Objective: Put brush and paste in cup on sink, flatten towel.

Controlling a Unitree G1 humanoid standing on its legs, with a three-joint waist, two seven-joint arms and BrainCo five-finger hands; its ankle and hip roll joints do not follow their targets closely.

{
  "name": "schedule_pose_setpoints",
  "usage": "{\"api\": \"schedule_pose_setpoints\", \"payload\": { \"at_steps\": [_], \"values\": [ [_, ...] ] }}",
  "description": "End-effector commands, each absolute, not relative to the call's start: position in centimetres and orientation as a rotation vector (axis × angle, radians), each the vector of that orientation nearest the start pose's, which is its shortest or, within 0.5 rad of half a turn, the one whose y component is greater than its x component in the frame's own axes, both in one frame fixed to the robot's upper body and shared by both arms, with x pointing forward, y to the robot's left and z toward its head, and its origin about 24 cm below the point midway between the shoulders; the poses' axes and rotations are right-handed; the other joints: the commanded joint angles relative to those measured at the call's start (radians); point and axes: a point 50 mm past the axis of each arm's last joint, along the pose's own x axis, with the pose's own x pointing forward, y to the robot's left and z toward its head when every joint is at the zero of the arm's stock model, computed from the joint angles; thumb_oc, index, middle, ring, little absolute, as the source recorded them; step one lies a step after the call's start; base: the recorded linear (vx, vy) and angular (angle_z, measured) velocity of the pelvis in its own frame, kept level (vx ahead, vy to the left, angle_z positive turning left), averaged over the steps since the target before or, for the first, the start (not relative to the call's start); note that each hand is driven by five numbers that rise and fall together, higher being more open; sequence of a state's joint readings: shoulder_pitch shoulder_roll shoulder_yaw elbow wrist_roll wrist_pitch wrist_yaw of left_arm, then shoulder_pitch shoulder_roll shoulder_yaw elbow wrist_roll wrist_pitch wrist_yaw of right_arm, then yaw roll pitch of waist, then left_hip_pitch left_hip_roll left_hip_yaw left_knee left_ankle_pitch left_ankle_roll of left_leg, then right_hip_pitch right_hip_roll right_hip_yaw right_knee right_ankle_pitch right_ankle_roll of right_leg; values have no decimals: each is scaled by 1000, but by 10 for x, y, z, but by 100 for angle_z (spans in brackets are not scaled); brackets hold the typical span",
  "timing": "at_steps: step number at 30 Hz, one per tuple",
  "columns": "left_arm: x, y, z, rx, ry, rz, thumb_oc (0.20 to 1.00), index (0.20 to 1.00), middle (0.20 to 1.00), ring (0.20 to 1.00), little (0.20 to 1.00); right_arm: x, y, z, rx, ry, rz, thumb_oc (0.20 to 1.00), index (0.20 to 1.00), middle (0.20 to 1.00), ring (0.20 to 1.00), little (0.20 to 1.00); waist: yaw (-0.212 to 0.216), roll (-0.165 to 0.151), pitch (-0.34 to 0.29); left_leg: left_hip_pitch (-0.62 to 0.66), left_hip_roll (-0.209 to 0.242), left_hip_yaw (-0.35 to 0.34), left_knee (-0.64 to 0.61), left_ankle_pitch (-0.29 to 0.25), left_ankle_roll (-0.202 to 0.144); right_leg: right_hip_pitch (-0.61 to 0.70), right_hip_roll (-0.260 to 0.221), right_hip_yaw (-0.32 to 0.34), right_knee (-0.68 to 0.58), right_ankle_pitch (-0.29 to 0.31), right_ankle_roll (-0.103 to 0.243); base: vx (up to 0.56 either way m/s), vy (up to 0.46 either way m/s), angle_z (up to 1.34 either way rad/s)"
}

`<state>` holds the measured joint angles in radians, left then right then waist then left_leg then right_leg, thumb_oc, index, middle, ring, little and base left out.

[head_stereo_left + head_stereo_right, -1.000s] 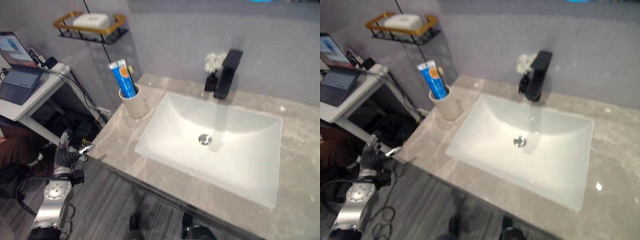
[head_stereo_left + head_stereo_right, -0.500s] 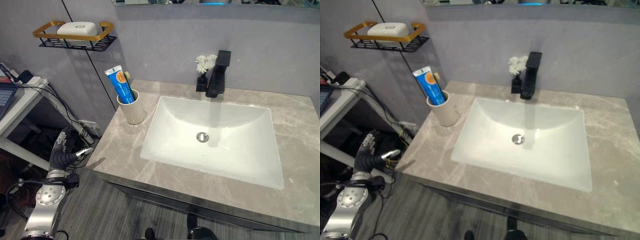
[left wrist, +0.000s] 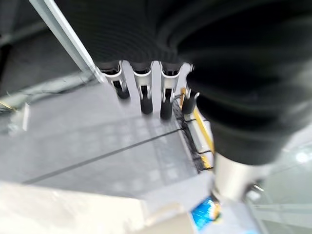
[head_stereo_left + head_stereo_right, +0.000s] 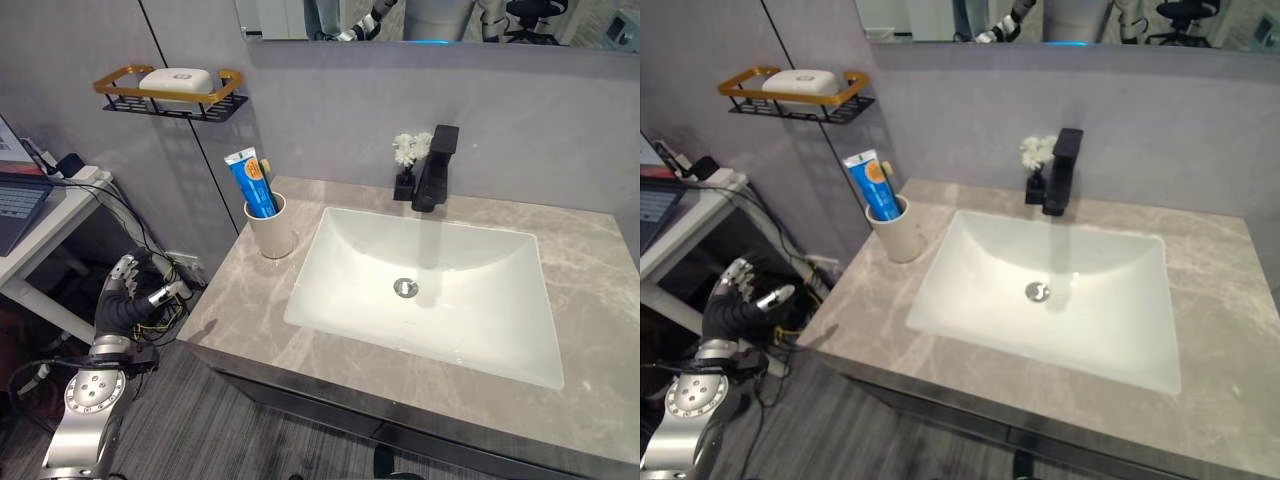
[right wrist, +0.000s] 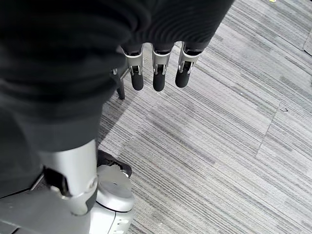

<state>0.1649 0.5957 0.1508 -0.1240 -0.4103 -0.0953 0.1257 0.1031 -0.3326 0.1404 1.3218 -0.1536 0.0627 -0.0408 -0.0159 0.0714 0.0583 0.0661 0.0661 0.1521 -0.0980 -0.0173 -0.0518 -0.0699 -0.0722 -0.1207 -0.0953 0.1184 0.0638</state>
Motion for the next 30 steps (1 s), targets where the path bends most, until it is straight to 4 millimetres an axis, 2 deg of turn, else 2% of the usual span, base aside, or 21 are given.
{"api": "schedule_pose_setpoints", "payload": {
  "at_steps": [1, 7, 10, 13, 17, 23, 30],
  "values": [
    [230, 282, 149, 240, -337, 108, 200, 200, 200, 200, 200, 24, -280, -159, -561, 1506, -23, 1000, 1000, 1000, 1000, 1000, -24, -30, 39, -46, 34, -26, 11, 45, -55, -22, -125, 36, 45, 19, 104, -33, -38, -1],
    [234, 271, 146, 248, -313, 38, 200, 200, 200, 200, 200, 29, -282, -158, -552, 1501, -41, 1000, 1000, 1000, 1000, 1000, -34, -3, 43, -84, 41, -24, 11, 58, -63, -65, -117, 48, 40, 24, 99, 13, -24, -1],
    [235, 273, 145, 372, -282, 42, 200, 200, 200, 200, 200, 36, -284, -157, -544, 1483, -62, 1000, 1000, 1000, 1000, 1000, -36, 15, 52, -101, 44, -21, 11, 64, -67, -88, -112, 58, 43, 23, 97, 29, -22, -6],
    [240, 269, 141, 367, -265, 20, 200, 200, 200, 200, 200, 50, -290, -153, -527, 1434, -118, 1000, 1000, 1000, 1000, 1000, -47, 32, 79, -128, 49, -10, 11, 74, -69, -138, -102, 82, 59, 22, 93, -20, -19, -14],
    [247, 264, 136, 361, -246, 4, 200, 200, 200, 200, 200, 55, -294, -151, -522, 1416, -149, 1000, 1000, 1000, 1000, 1000, -60, 44, 107, -144, 55, 0, 11, 80, -71, -172, -96, 100, 72, 21, 89, -2, -16, -16],
    [261, 255, 130, 334, -229, -9, 200, 200, 200, 200, 200, 62, -300, -148, -524, 1401, -182, 1000, 1000, 1000, 1000, 1000, -78, 55, 145, -184, 57, 12, 11, 89, -73, -229, -85, 129, 79, 29, 86, -17, -13, -12],
    [279, 253, 133, 288, -228, 14, 200, 200, 200, 200, 200, 55, -300, -149, -505, 1434, -216, 1000, 1000, 1000, 1000, 1000, -103, 52, 148, -194, 69, 23, 11, 91, -81, -264, -72, 143, 99, 24, 80, 21, -9, -12]
  ]
}}
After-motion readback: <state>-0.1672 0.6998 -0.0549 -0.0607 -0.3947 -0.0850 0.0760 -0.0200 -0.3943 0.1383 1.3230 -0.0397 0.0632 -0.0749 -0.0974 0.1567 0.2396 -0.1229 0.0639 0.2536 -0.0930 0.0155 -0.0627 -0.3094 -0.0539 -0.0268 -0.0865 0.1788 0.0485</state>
